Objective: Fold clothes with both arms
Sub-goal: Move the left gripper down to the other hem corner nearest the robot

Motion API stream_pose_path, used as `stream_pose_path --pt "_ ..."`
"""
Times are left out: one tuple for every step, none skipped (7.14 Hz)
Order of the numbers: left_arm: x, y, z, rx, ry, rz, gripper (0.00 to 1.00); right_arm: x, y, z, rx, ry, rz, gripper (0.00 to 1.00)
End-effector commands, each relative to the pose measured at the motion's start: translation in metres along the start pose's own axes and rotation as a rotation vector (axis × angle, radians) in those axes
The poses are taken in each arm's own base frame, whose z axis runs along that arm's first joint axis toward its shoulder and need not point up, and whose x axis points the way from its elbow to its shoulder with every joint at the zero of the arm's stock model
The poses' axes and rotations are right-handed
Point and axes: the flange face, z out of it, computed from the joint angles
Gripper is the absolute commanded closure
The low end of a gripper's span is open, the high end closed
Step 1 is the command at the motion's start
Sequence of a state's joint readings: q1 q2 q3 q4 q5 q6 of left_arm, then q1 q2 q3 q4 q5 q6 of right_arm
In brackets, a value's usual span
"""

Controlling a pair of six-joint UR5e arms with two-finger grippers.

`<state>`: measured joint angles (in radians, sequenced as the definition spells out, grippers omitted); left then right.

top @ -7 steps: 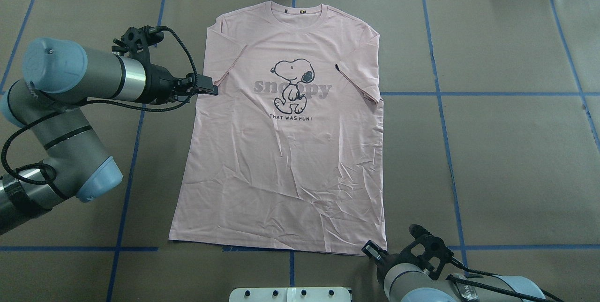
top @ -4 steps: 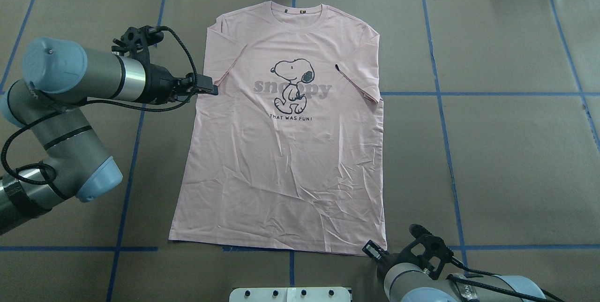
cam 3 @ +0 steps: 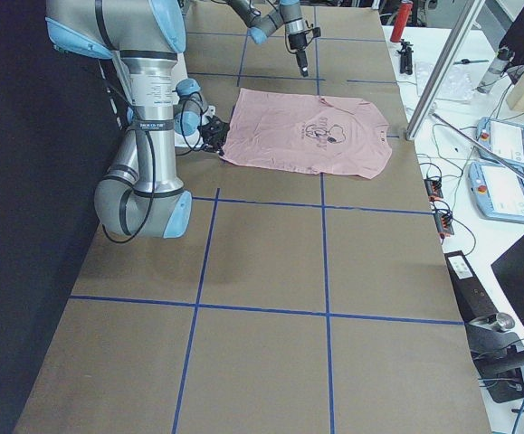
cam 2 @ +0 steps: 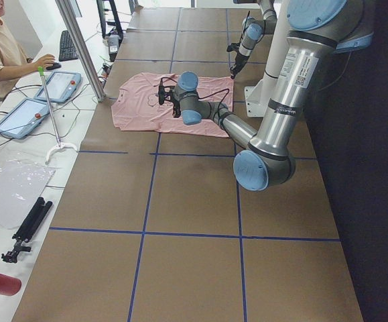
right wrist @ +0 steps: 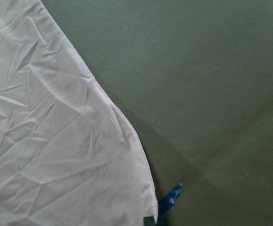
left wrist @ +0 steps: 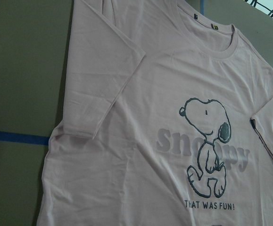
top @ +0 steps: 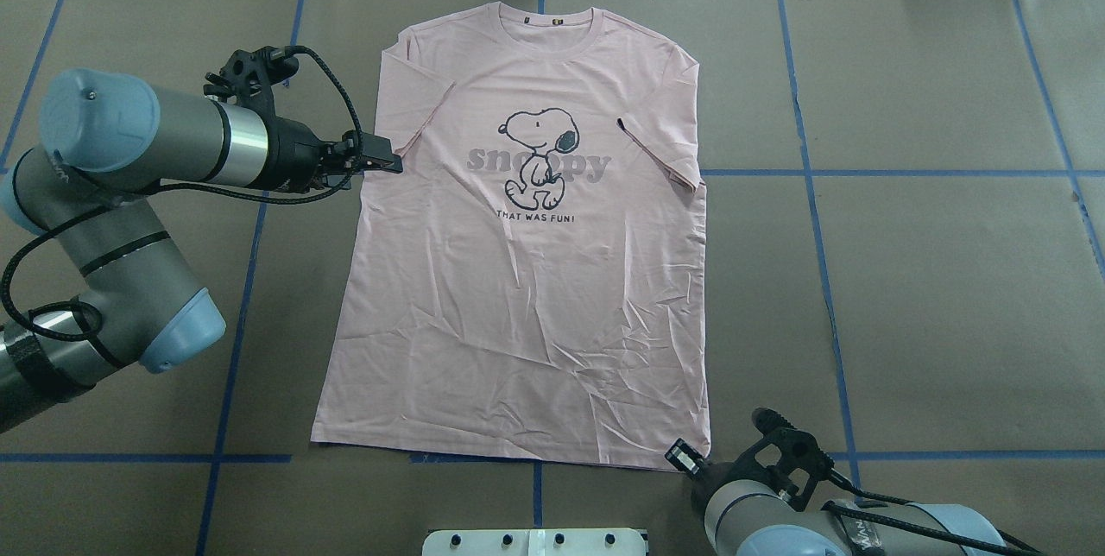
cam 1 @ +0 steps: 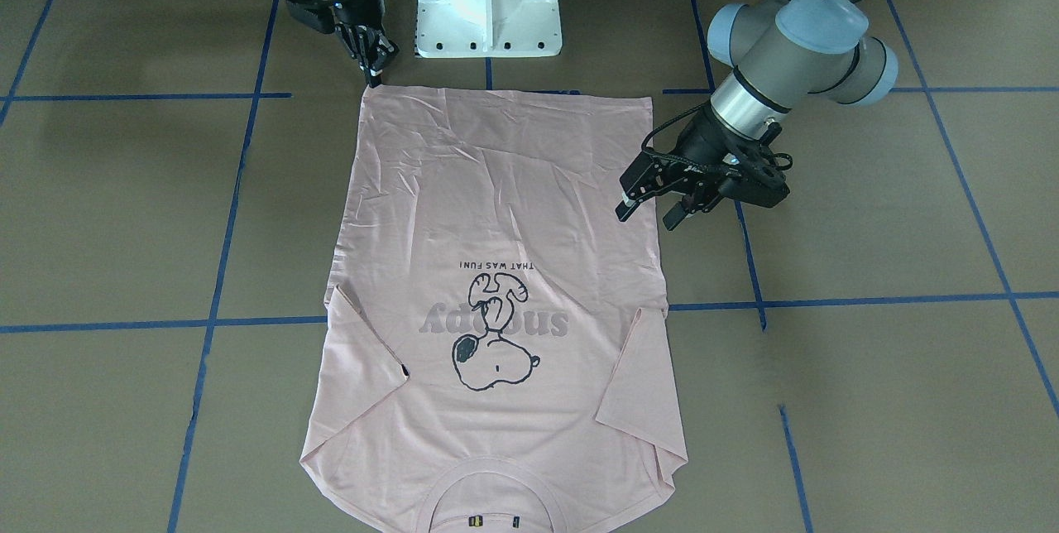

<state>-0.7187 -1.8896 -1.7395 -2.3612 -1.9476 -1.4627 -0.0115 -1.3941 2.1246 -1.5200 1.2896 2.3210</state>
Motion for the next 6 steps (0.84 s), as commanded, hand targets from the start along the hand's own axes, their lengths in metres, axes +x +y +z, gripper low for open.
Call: stream_pose_path --pt "-0.038 0.084 -0.019 -0.051 -0.044 -0.068 0.13 -0.005 0.0 -0.014 -0.045 0.003 0.011 1.0" --pt "-0.058 0.136 -0.018 -0.06 -0.093 -0.085 0.13 -0.004 -0.001 -0.012 -0.043 0.006 0.009 1.0" --pt "-0.069 0.161 -0.02 -0.08 -0.183 -0.115 0.18 -0.004 -0.001 -0.012 -0.041 0.006 0.006 1.0" --pt "-0.073 0.179 -0.011 -0.094 -0.261 -0.176 0.21 -0.005 -0.002 -0.012 -0.048 0.014 0.008 1.0" --pt "-0.075 0.204 0.0 -0.074 -0.297 -0.153 0.21 -0.005 -0.003 -0.012 -0.048 0.014 0.007 1.0" --pt "-0.075 0.217 0.004 -0.09 -0.311 -0.148 0.21 -0.004 -0.004 -0.01 -0.043 0.016 0.007 1.0"
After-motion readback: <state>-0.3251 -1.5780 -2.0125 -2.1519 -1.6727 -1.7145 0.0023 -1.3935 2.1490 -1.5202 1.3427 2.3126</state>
